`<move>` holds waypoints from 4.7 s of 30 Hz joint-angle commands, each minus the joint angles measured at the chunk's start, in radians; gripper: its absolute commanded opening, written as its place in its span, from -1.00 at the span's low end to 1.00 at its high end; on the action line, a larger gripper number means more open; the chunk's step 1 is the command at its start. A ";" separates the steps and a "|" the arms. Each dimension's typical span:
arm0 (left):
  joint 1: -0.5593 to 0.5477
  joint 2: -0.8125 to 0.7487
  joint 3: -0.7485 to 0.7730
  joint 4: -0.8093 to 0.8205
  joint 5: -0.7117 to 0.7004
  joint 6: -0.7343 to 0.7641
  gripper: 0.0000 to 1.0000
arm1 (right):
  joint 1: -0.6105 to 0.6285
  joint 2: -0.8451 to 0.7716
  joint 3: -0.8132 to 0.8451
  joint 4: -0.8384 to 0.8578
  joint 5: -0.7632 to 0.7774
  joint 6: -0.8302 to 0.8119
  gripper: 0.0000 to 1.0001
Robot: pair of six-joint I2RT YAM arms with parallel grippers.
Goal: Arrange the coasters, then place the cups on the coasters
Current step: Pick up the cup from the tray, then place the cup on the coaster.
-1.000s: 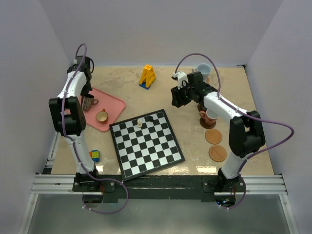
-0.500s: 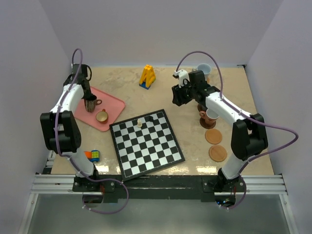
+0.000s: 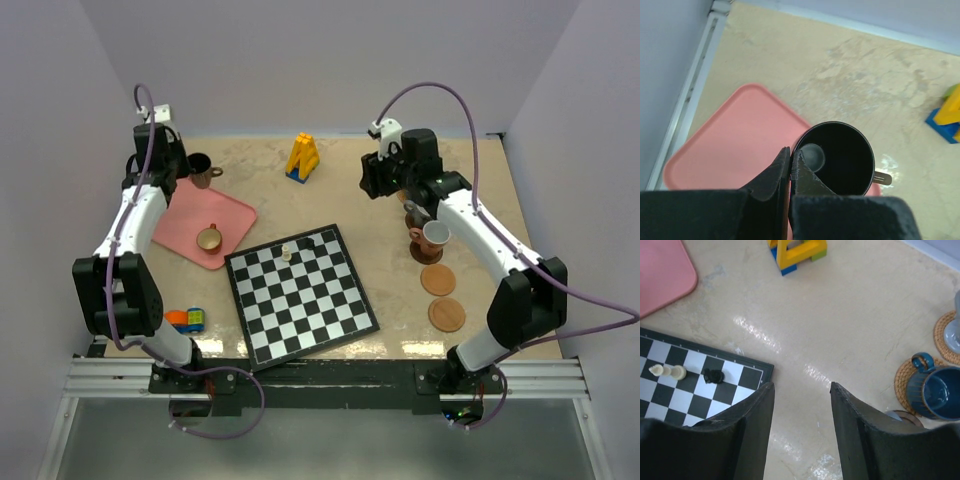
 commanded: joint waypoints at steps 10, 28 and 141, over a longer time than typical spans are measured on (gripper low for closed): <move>-0.144 -0.048 -0.027 0.194 0.630 0.104 -1.00 | 0.009 0.008 0.242 -0.020 -0.200 0.060 0.03; -0.607 0.026 0.001 0.247 0.447 -0.031 -1.00 | 0.188 0.058 0.169 -0.117 0.130 -0.030 0.00; -0.841 -0.192 -0.440 0.517 0.625 0.111 -1.00 | -0.077 -0.303 0.037 -0.189 0.021 0.182 0.09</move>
